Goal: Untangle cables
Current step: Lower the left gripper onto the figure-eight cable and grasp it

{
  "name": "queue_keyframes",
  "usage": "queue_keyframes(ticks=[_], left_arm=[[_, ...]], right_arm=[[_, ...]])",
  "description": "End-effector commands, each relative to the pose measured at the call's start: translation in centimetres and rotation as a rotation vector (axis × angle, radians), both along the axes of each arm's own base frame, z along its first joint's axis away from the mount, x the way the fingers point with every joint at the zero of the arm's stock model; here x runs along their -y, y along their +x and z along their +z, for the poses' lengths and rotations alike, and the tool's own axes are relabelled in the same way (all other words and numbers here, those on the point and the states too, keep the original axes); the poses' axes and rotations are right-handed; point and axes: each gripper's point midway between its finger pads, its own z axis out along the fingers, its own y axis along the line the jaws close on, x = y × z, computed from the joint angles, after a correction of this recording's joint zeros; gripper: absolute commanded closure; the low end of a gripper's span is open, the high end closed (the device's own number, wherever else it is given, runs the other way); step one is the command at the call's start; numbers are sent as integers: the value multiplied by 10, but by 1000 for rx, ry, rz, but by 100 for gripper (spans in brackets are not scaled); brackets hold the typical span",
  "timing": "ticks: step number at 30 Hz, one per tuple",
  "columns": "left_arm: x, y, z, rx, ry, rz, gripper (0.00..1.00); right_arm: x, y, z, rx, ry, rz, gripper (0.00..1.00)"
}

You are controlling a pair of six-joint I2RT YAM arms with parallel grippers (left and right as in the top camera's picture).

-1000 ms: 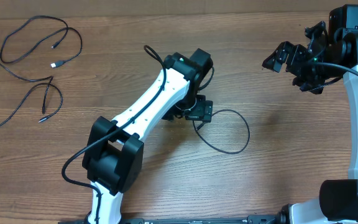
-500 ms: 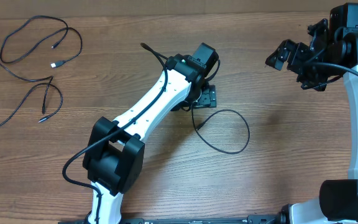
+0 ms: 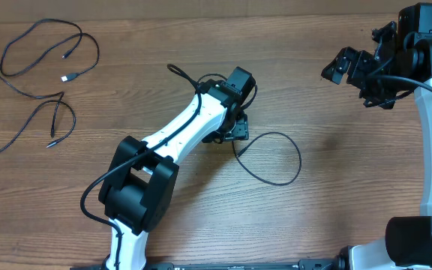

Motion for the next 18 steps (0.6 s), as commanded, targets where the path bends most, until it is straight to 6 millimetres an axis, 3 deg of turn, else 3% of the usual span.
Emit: queue_keyframes(ticks=[1,6,14,18], left_arm=[[-3,9,3,61,35,-17,27],[-10,13,1,85,83,-13,25],[-2,10,-22,55,95,-116,19],[-1,13,-22,64,92,-113,23]], right_arm=[[0,-1,3,13,-8,1,0],[0,-1,3,13,-8,1,0],[0,-1,3,13,-8,1,0],[0,-1,3,13,-8,1,0]])
